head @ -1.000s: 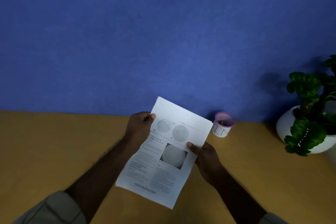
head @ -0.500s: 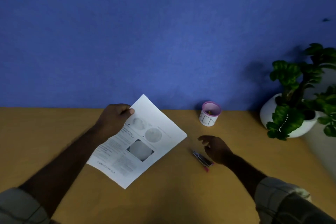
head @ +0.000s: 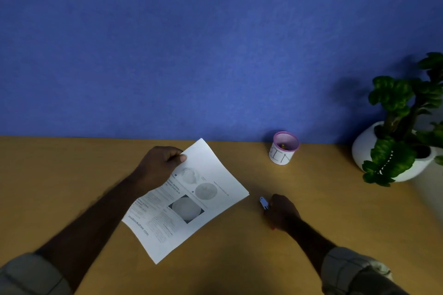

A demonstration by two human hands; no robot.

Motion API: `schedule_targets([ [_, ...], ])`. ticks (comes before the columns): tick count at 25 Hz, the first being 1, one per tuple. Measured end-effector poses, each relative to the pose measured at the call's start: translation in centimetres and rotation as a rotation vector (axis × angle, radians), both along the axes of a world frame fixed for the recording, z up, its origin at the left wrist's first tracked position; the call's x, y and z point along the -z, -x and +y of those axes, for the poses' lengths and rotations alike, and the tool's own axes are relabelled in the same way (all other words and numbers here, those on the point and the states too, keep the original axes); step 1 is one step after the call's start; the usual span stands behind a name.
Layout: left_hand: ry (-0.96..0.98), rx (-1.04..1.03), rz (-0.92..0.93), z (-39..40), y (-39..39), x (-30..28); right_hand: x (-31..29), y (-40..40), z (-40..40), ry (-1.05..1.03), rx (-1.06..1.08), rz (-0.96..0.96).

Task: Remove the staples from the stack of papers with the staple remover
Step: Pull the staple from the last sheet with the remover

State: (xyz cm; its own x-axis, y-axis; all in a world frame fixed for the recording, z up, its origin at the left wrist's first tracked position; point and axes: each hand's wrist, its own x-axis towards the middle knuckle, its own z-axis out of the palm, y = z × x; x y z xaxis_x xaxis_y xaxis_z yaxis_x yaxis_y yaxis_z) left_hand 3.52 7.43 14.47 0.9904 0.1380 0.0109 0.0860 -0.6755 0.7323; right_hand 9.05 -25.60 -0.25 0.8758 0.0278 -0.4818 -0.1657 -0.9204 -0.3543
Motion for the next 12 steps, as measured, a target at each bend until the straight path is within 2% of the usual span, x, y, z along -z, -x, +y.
schedule_targets([
  [3, -0.024, 0.001, 0.008, -0.3, 0.0, 0.4, 0.0, 0.8, 0.1, -0.056, 0.051, -0.047],
  [8, -0.048, 0.064, 0.031, -0.4, 0.0, 0.5, -0.2, 1.5, 1.7, 0.000, 0.153, -0.121],
  [12, -0.076, 0.075, 0.054, -0.4, 0.1, 0.6, 0.1, 1.8, 3.7, -0.132, 0.195, -0.078],
])
